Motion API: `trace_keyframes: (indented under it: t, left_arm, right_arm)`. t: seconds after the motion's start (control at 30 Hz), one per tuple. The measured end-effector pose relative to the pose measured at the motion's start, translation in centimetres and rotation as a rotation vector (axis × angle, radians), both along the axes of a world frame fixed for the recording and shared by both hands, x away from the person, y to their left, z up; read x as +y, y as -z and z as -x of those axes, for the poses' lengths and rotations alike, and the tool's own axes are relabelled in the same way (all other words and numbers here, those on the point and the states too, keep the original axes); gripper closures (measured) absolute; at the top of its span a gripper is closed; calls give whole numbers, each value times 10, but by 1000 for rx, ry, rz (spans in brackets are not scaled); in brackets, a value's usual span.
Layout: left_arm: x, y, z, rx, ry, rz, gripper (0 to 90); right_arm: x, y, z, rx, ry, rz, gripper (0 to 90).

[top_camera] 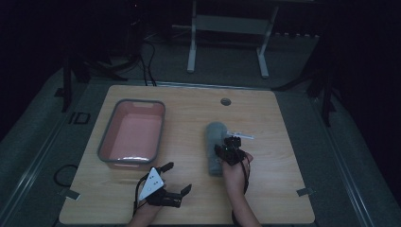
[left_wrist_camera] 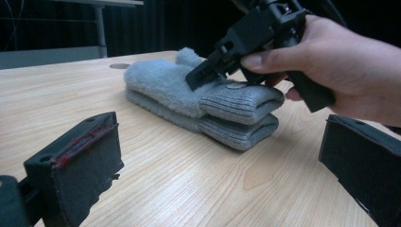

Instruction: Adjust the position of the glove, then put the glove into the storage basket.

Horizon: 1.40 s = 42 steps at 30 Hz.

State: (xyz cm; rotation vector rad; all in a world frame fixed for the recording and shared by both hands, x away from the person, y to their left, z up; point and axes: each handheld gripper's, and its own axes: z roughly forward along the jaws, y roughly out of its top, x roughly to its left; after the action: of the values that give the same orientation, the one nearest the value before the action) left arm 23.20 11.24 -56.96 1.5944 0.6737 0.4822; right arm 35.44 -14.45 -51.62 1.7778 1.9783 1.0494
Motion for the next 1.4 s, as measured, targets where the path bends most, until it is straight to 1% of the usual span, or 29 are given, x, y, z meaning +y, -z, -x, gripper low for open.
trace_keyframes:
  t: [0.07, 0.13, 0.17, 0.2, 0.3, 0.33, 0.37, 0.4, 0.43, 0.5, 0.53, 0.57, 0.6, 0.63, 0.67, 0.7, 0.77, 0.8, 0.83, 0.9, 0.93, 1.03, 1.1, 1.13, 1.23, 1.27, 1.3, 1.37, 1.4]
  left_arm:
    - [0, 0, 0, 1, -1, 1, 2]
    - [0, 0, 0, 2, -2, 1, 2]
    - [0, 0, 0, 0, -4, -2, 2]
    - [0, 0, 0, 0, -4, -2, 2]
    - [-1, 0, 0, -2, -11, -19, 2]
    - [-2, -1, -1, 4, -18, -29, 2]
    - [-3, -1, -1, 12, -23, -38, 2]
    - [-4, -1, -1, 19, -19, -40, 3]
    - [-6, -2, -2, 27, -18, -58, 2]
    - [-10, -3, -3, 27, -18, -95, 3]
    - [-15, -6, -5, 46, -19, -131, 3]
    - [-17, -8, -5, 49, -24, -145, 3]
    - [-18, -10, -6, 57, -25, -145, 3]
    - [-19, -15, -9, 84, -11, -124, 3]
    - [-19, -15, -9, 84, -11, -124, 2]
    - [-20, -20, -13, 113, -4, -102, 2]
    - [-24, -27, -21, 142, 10, -97, 3]
    - [-29, -32, -28, 148, 17, -128, 3]
    - [-31, -35, -32, 151, 21, -143, 3]
    - [-38, -40, -42, 176, 36, -144, 3]
    - [-43, -43, -50, 200, 34, -145, 3]
    - [-53, -50, -70, 236, 40, -129, 3]
    - [-58, -51, -83, 266, 43, -118, 3]
    - [-62, -51, -91, 286, 39, -117, 3]
    - [-74, -49, -109, 328, 14, -154, 16]
    - [-74, -49, -109, 328, 14, -154, 45]
    - [-83, -45, -120, 353, -1, -202, 45]
    - [-89, -41, -126, 367, 3, -225, 51]
    - [-91, -40, -129, 377, -1, -241, 70]
  right_arm:
    - [-5, -8, 2, -18, -11, -14, 602]
    - [-12, -19, 3, -61, -17, -15, 528]
    - [-16, -24, 3, -79, -37, -19, 465]
    - [-21, -28, 3, -90, -55, -18, 438]
    - [-39, -35, 0, -90, -88, -44, 319]
    - [-45, -36, 0, -104, -76, -54, 243]
    - [-50, -36, -1, -111, -85, -70, 157]
    - [-55, -36, -1, -126, -106, -74, 117]
    - [-59, -36, -2, -139, -120, -69, 149]
    - [-71, -37, -4, -153, -198, -74, 131]
    - [-75, -37, -4, -160, -216, -59, 137]
    - [-82, -37, -4, -163, -262, -52, 131]
    - [-86, -36, -4, -167, -274, -51, 132]
    - [-89, -36, -3, -181, -294, -48, 132]
    - [-89, -36, -3, -181, -294, -48, 132]
    - [-94, -35, -1, -192, -316, -51, 133]
    - [-105, -30, 0, -153, -365, -83, 135]
    - [-107, -28, 0, -135, -361, -95, 140]
    - [-112, -26, -1, -89, -353, -133, 141]
    - [-113, -24, -2, -63, -334, -154, 127]
    - [-112, -24, -3, -69, -325, -147, 121]
    - [-101, -23, -8, -59, -332, -127, 125]
    - [-91, -21, -14, -50, -332, -110, 197]
    - [-87, -20, -17, -47, -325, -108, 275]
    - [-76, -15, -26, -46, -289, -71, 386]
    - [-76, -15, -26, -46, -289, -71, 386]
    - [-74, -12, -29, -33, -278, -64, 416]
    - [-67, -1, -33, 10, -291, -61, 418]
    - [-64, 3, -33, 28, -294, -33, 412]
